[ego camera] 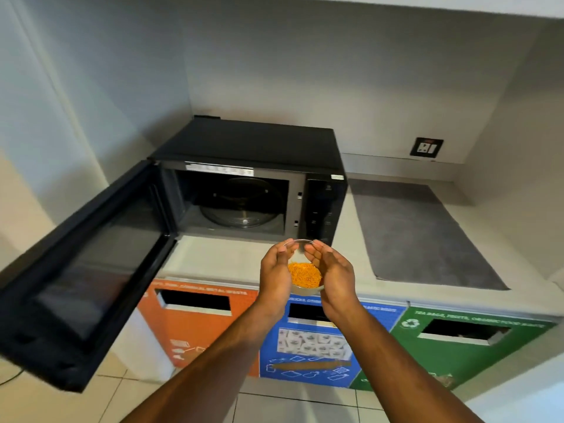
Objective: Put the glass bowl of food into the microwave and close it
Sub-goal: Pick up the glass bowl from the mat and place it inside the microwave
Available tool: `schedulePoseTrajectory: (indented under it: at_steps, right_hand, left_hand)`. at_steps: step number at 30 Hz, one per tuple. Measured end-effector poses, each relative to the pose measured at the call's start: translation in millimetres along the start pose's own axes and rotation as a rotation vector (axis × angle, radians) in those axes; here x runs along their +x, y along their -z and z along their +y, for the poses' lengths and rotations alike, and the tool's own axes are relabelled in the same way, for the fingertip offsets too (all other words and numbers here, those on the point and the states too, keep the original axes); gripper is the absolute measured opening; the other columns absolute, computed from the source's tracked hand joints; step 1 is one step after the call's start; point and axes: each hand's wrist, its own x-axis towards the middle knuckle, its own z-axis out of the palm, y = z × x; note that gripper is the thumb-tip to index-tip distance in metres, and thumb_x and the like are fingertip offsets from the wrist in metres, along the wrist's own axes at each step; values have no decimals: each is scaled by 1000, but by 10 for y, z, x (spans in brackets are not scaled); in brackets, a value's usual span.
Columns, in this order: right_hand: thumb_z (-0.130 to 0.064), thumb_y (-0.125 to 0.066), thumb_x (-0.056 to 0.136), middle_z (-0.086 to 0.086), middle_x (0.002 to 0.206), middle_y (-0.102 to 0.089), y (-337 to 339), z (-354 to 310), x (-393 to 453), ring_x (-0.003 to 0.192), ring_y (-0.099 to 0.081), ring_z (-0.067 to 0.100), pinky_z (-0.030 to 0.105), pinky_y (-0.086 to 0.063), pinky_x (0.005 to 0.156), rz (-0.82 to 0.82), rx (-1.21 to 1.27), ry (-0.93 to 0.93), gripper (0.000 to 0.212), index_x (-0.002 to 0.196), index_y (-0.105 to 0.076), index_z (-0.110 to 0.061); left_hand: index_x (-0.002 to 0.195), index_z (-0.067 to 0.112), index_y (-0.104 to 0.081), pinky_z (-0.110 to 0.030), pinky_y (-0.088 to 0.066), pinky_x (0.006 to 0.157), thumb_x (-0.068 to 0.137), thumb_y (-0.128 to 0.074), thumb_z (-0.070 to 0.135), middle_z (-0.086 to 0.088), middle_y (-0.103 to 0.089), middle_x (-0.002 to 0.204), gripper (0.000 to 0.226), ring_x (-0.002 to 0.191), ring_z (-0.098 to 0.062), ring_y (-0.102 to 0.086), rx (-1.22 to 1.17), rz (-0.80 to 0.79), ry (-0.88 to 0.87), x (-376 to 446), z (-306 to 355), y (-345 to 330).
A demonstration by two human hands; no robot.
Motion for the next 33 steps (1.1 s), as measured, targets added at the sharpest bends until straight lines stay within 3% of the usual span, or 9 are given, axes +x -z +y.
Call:
schedulePoseTrajectory:
  at_steps: [4,7,10,15,18,21,27,29,33]
  right_hand:
    - [-20,-47,106,9,107,-80,-487,238,-36,104,-76,22,35,-60,89,-12,23,-50,30,120,-71,-10]
    - [-20,-48,106,9,107,-80,-708,282,-8,104,-76,22,37,-59,94,0,18,-38,29,121,-71,-9]
    - [-17,-48,105,10,109,-79,-972,407,127,108,-74,23,37,-55,102,4,-1,-17,29,122,-70,-7]
    - [-13,-49,105,12,111,-78,-1372,635,527,108,-73,22,41,-52,107,1,3,12,27,120,-70,-5]
    - [-8,-48,104,16,109,-77,-1648,813,906,101,-73,22,42,-54,105,-1,32,35,27,116,-71,-3]
    - [-4,-44,103,22,113,-74,-1868,969,1266,100,-71,26,44,-54,105,20,37,46,29,116,-69,1]
    - [-3,-42,101,21,108,-74,-2115,1147,1990,95,-68,25,42,-56,101,23,33,88,27,101,-69,-5]
    - [-2,-45,99,20,103,-73,-2203,1169,2231,91,-66,26,43,-56,94,21,61,106,24,96,-69,-3]
    - [-1,-43,96,23,112,-74,-2348,1176,2655,88,-70,28,34,-60,64,28,69,76,33,117,-67,6]
  left_hand:
    - [117,33,-62,-40,-58,90,104,-40,35,-2,-69,118,26,107,-20,-68,10,39,3,188,47,533]
    - [122,29,-62,-19,-50,74,104,-41,36,2,-68,120,29,102,-8,-65,35,43,-36,294,86,714]
    - [129,25,-58,-9,-45,70,104,-39,36,6,-65,121,33,105,-3,-61,29,62,-49,442,80,907]
    - [129,10,-59,-29,-43,99,105,-36,23,-5,-67,127,36,120,-18,-59,-97,120,-58,968,80,1110]
    - [123,2,-62,-32,-52,94,104,-37,18,-13,-69,121,35,110,-24,-65,-210,192,-49,1430,58,1182]
    - [113,2,-64,-19,-50,76,105,-36,17,-12,-69,115,33,101,-19,-65,-229,240,-81,1903,-36,1244]
    - [111,3,-65,-32,-50,97,105,-35,17,-14,-70,117,33,107,-21,-66,-227,228,-115,2779,-223,1210]
    - [111,0,-64,-40,-51,100,105,-35,17,-16,-70,114,34,108,-29,-67,-214,220,-144,3042,-230,1190]
    - [97,8,-61,-52,-54,96,100,-37,17,-22,-70,111,25,105,-37,-67,-102,211,-145,3492,-196,1203]
